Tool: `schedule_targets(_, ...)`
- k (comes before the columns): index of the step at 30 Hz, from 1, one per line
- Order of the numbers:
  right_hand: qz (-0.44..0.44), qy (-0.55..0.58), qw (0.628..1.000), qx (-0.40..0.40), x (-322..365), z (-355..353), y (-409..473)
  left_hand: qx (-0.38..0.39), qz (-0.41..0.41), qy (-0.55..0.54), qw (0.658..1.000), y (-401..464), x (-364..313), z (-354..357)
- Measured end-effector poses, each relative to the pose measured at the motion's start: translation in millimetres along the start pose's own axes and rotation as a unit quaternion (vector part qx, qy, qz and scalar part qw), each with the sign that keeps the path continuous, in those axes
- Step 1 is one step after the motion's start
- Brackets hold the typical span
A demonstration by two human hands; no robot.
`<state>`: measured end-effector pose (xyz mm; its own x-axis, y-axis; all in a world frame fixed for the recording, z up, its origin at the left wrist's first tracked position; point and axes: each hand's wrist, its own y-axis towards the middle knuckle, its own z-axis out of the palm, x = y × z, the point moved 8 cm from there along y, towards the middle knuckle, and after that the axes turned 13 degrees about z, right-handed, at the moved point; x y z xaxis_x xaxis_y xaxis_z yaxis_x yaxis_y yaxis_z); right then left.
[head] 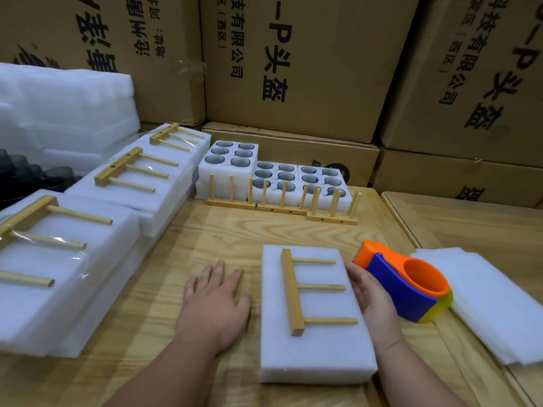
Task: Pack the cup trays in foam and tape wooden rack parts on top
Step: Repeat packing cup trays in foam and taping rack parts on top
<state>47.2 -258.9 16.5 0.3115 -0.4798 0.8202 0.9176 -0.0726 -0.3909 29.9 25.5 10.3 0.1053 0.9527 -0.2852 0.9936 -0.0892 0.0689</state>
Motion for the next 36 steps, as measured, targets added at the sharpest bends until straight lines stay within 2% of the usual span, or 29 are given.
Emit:
schedule_targets(3,0.045,0.047,0.997,0.035,-5,5,-12,0.016,-0.005,-0.039,0.999,-2,1,-4)
schedule_targets(4,0.057,0.06,0.996,0.044,-6,5,-16,0.006,-0.008,-0.11,0.994,-1,-1,-6)
schedule_targets(5,0.067,0.072,0.994,0.052,-7,5,-19,-0.006,-0.017,-0.233,0.972,-5,-6,-8)
schedule_targets(6,0.078,0.087,0.991,0.059,-8,5,-21,-0.015,-0.033,-0.393,0.919,-6,-19,-7)
schedule_targets(7,0.088,0.104,0.988,0.068,-10,5,-23,0.001,-0.051,-0.549,0.834,-12,-39,-2)
schedule_targets(8,0.097,0.12,0.985,0.08,-11,6,-26,0.019,-0.067,-0.667,0.741,-16,-61,5)
schedule_targets(9,0.109,0.131,0.98,0.102,-14,9,-30,0.015,-0.09,-0.731,0.676,-18,-77,11)
schedule_targets(10,0.12,0.141,0.973,0.136,-17,14,-34,-0.003,-0.106,-0.761,0.64,-21,-84,16)
schedule_targets(11,0.127,0.146,0.966,0.171,-19,19,-40,-0.024,-0.108,-0.774,0.623,-26,-88,18)
schedule_targets(13,0.133,0.133,0.965,0.184,-23,21,-47,-0.038,-0.08,-0.79,0.606,-38,-90,20)
schedule_targets(15,0.133,0.149,0.949,0.246,-20,34,-62,-0.026,-0.056,-0.801,0.596,-50,-89,20)
schedule_targets(16,0.092,0.128,0.948,0.276,-13,36,-71,-0.023,-0.055,-0.811,0.583,-52,-90,19)
schedule_targets(17,0.051,0.09,0.961,0.258,-8,34,-78,-0.023,-0.054,-0.816,0.575,-57,-91,18)
schedule_targets(19,0.094,0.078,0.968,0.218,-29,16,-76,-0.032,-0.039,-0.815,0.578,-61,-91,12)
schedule_targets(22,-0.005,-0.054,0.991,0.122,-22,-16,-74,-0.087,-0.055,-0.787,0.608,-81,-76,11)
schedule_targets(24,-0.046,-0.133,0.989,0.048,-10,-31,-70,-0.133,-0.051,-0.761,0.632,-95,-69,6)
schedule_targets(25,-0.059,-0.153,0.986,0.035,-5,-32,-70,-0.136,-0.042,-0.746,0.65,-102,-68,5)
schedule_targets(30,-0.052,-0.218,0.974,0.039,-4,-24,-73,-0.128,-0.037,-0.718,0.683,-107,-71,4)
schedule_targets(36,-0.035,-0.223,0.974,0.014,-10,-22,-74,-0.13,-0.05,-0.689,0.711,-110,-69,2)
